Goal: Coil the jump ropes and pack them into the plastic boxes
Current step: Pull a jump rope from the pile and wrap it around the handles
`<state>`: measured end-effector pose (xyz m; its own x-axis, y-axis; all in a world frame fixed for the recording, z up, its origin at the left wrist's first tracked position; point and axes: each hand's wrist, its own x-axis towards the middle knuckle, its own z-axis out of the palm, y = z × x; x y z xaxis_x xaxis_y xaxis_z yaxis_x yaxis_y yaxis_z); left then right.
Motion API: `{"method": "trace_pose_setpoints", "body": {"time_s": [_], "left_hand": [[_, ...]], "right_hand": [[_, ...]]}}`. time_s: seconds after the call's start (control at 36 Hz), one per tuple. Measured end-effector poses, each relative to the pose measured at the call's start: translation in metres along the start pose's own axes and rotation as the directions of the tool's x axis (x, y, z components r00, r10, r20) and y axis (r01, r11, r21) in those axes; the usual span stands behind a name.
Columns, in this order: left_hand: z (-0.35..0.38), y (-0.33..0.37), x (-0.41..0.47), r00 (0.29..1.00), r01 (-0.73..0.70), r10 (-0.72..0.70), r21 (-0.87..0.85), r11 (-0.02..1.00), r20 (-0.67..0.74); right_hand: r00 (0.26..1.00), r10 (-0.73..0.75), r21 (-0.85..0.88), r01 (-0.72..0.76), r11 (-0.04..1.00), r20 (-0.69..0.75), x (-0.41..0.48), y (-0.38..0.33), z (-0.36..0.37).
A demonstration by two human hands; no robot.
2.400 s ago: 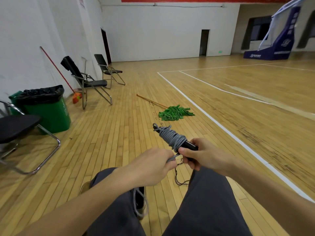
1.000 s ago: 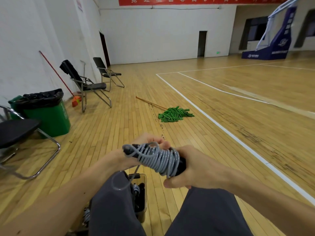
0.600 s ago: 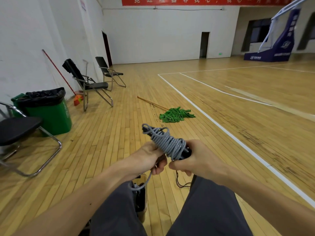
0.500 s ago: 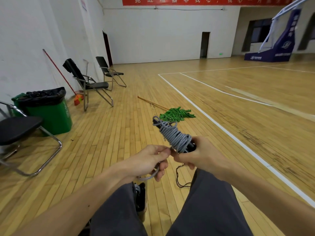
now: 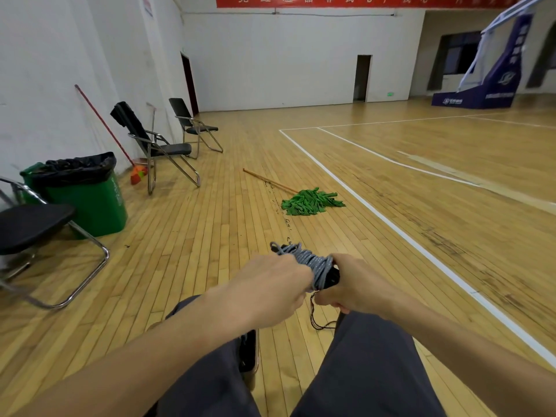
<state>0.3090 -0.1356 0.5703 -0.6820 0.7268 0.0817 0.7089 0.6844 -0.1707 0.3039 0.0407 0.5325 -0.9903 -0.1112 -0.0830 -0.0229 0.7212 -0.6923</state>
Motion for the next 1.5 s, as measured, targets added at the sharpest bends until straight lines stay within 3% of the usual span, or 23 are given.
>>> {"method": "trace_pose_setpoints", "body": {"time_s": [0.08,0.17,0.28,0.39,0.56,0.69,0.78,0.83,1.03,1.11,1.19,1.25,1.33,1.42,1.5], "left_hand": [[-0.013,-0.008,0.011,0.991,-0.129,0.131,0.053,0.990,-0.031],[-0.023,-0.021,0.024,0.988,-0.156,0.156,-0.006,0.988,0.008],[-0.029,-0.034,0.031,0.992,-0.086,0.115,-0.380,0.921,0.055],[-0.028,-0.049,0.029,0.992,-0.002,0.097,-0.771,0.637,0.078],[-0.002,-0.081,0.026,1.000,-0.010,-0.002,-0.985,0.173,-0.011],[0.041,-0.107,0.021,0.988,-0.006,-0.157,-0.994,-0.111,0.012],[0.064,-0.118,0.014,0.946,0.021,-0.300,-0.947,-0.321,0.123],[0.083,-0.123,0.011,0.906,0.032,-0.376,-0.918,-0.394,0.193],[0.175,-0.142,-0.001,0.754,0.006,-0.464,-0.712,-0.702,0.464],[0.211,-0.144,0.002,0.676,0.070,-0.472,-0.687,-0.723,0.566],[0.246,-0.149,0.008,0.536,0.314,-0.475,-0.688,-0.655,0.697],[0.276,-0.156,0.010,0.432,0.498,-0.450,-0.623,-0.604,0.781],[0.323,-0.169,0.016,0.296,0.610,-0.410,-0.501,-0.614,0.863],[0.364,-0.185,0.027,0.228,0.688,-0.391,-0.432,-0.583,0.892],[0.408,-0.202,0.036,0.191,0.785,-0.455,-0.414,-0.461,0.870]], "right_hand": [[0.996,0.009,-0.161,0.005,0.987,0.084,0.002,-0.008,-0.001],[0.976,0.018,-0.275,0.044,0.960,0.217,0.002,-0.016,-0.007],[0.910,0.002,-0.291,0.130,0.948,0.414,0.003,-0.026,-0.025],[0.779,-0.080,-0.064,0.153,0.986,0.622,0.007,-0.030,-0.042],[0.660,-0.356,0.349,0.149,0.925,0.662,0.032,-0.029,-0.031],[0.670,-0.403,0.521,0.028,0.853,0.624,0.064,-0.029,-0.001],[0.683,-0.393,0.618,-0.109,0.779,0.616,0.090,-0.027,0.019],[0.706,-0.381,0.673,-0.181,0.717,0.597,0.106,-0.024,0.034],[0.762,-0.158,0.703,-0.470,0.533,0.629,0.165,-0.001,0.123],[0.724,-0.060,0.662,-0.591,0.461,0.687,0.183,0.015,0.162],[0.660,0.029,0.590,-0.689,0.421,0.750,0.197,0.032,0.198],[0.612,0.097,0.514,-0.731,0.449,0.785,0.206,0.047,0.224],[0.571,0.163,0.429,-0.749,0.505,0.805,0.220,0.069,0.262],[0.606,0.317,0.400,-0.754,0.522,0.729,0.236,0.085,0.296],[0.686,0.416,0.278,-0.663,0.695,0.596,0.255,0.104,0.330]]}}
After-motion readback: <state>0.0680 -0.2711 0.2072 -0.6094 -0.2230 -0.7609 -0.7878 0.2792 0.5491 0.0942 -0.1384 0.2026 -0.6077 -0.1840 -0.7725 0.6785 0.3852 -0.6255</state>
